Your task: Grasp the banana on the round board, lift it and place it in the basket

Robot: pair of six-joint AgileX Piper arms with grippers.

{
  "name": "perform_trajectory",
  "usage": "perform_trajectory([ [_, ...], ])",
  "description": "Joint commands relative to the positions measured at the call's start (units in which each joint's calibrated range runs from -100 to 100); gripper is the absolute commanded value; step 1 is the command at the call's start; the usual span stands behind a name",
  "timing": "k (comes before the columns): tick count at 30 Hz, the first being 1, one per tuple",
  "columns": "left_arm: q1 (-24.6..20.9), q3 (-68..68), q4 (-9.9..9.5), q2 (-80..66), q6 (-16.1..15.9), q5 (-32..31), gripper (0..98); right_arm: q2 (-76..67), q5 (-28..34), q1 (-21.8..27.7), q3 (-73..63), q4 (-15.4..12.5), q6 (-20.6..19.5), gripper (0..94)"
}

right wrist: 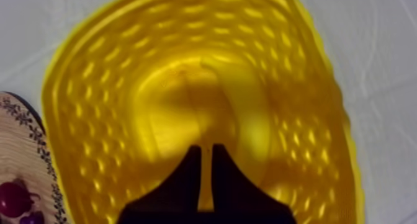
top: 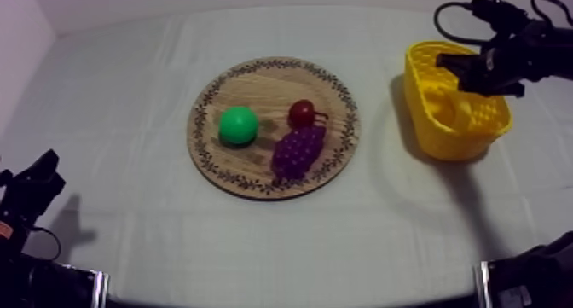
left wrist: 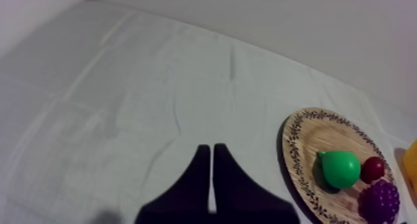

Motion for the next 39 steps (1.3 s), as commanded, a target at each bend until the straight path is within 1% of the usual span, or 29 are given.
perform_trajectory([
  [1, 0.0, 0.03, -0.01, -0.03, 0.0, 0.0, 0.1, -0.99, -0.11, 0.15, -1.59, -0.93, 2.34, 1.1],
  [5, 0.0, 0.03, -0.01, -0.03, 0.0, 0.0, 0.1, -5.12, -1.43, 0.63, -2.26, -2.4, 4.7, 0.7],
  [9, 0.0, 0.03, -0.01, -0.03, 0.0, 0.0, 0.1, -11.65, -5.86, 1.79, 1.96, -4.44, 8.02, 0.6],
  [12, 0.0, 0.03, -0.01, -0.03, 0.02, 0.0, 0.1, -17.74, -9.61, 2.82, 7.76, -6.69, 11.17, 0.6],
  [15, 0.0, 0.03, -0.01, -0.03, 0.01, 0.0, 0.1, -24.61, -10.8, 3.43, 13.73, -10.01, 15.11, 0.6],
  [18, 0.0, 0.03, -0.01, -0.03, 0.0, 0.0, 0.1, -31.77, -10.15, 3.99, 19.08, -12.52, 18.08, 0.6],
  [23, 0.0, 0.03, -0.01, -0.03, 0.0, 0.0, 0.1, -44.36, -9.99, 6.0, 29.88, -14.15, 21.08, 0.6],
  [25, 0.0, 0.03, -0.01, -0.03, 0.0, 0.0, 0.1, -50.25, -10.4, 6.57, 35.31, -14.12, 21.74, 0.6],
  [27, 0.0, 0.03, -0.01, -0.03, 0.0, 0.0, 0.1, -55.98, -10.21, 6.81, 40.52, -13.27, 21.4, 0.6],
  [28, 0.0, 0.03, -0.01, -0.03, 0.0, 0.0, 0.1, -58.64, -9.72, 6.98, 42.57, -13.32, 21.53, 0.6],
  [32, 0.0, 0.03, -0.01, -0.03, 0.0, 0.0, 0.1, -67.55, -5.72, 8.11, 47.23, -17.11, 24.94, 0.6],
  [34, 0.0, 0.03, -0.01, -0.03, 0.0, 0.0, 0.1, -70.87, -4.76, 8.89, 48.13, -18.75, 26.37, 0.6],
  [39, 0.0, 0.03, -0.01, -0.03, 0.0, 0.0, 0.1, -77.43, -1.14, 10.44, 48.86, -24.21, 31.19, 0.6],
])
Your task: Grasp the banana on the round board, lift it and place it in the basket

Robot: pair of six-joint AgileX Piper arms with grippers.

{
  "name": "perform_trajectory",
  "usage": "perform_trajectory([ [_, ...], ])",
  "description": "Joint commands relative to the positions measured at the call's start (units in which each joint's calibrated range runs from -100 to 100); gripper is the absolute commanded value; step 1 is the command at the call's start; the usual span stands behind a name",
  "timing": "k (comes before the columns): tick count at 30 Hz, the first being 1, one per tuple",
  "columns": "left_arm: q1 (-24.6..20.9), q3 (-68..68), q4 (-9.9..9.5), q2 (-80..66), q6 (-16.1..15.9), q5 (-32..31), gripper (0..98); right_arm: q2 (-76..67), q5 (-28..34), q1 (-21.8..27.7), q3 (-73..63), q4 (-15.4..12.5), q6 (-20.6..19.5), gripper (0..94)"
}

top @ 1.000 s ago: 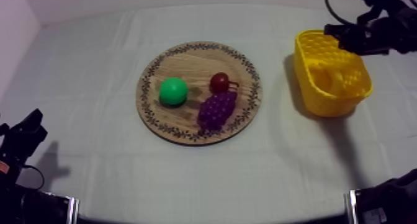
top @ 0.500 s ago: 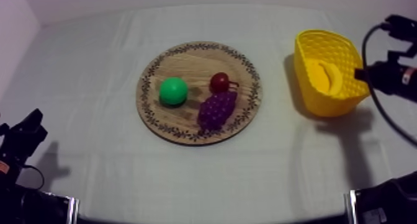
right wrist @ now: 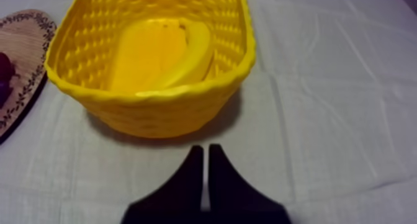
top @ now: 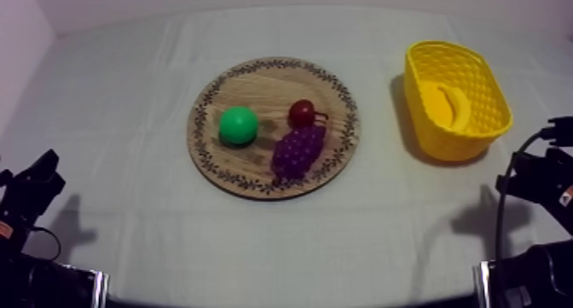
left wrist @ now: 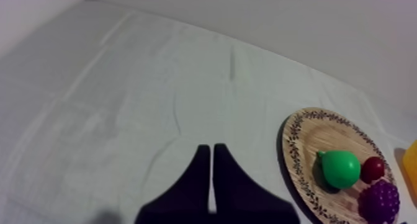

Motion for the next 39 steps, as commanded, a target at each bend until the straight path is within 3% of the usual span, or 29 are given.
perform_trajectory([
  [1, 0.0, 0.03, -0.01, -0.03, 0.0, 0.0, 0.1, -5.12, 1.89, 0.53, 0.04, -3.1, 3.43, 0.6],
  [6, 0.0, 0.03, -0.01, -0.03, 0.01, 0.0, 0.1, -10.36, 6.13, 1.35, 0.12, -5.72, 5.01, 0.6],
  [16, 0.0, 0.03, -0.01, -0.03, 0.0, 0.0, 0.1, -16.95, 10.37, 1.1, -0.29, -6.31, 4.19, 0.6],
  [20, 0.0, 0.03, -0.01, -0.03, 0.01, 0.0, 0.1, -17.78, 9.25, 1.48, 0.05, -6.39, 3.98, 0.6],
  [29, 0.0, 0.03, -0.01, -0.03, 0.0, 0.0, 0.1, -18.03, 8.44, 1.68, 0.24, -6.45, 7.65, 0.6],
  [39, 0.0, 0.03, -0.01, -0.03, 0.0, 0.0, 0.1, -18.04, 8.41, 1.69, 0.25, -6.45, 8.16, 0.6],
])
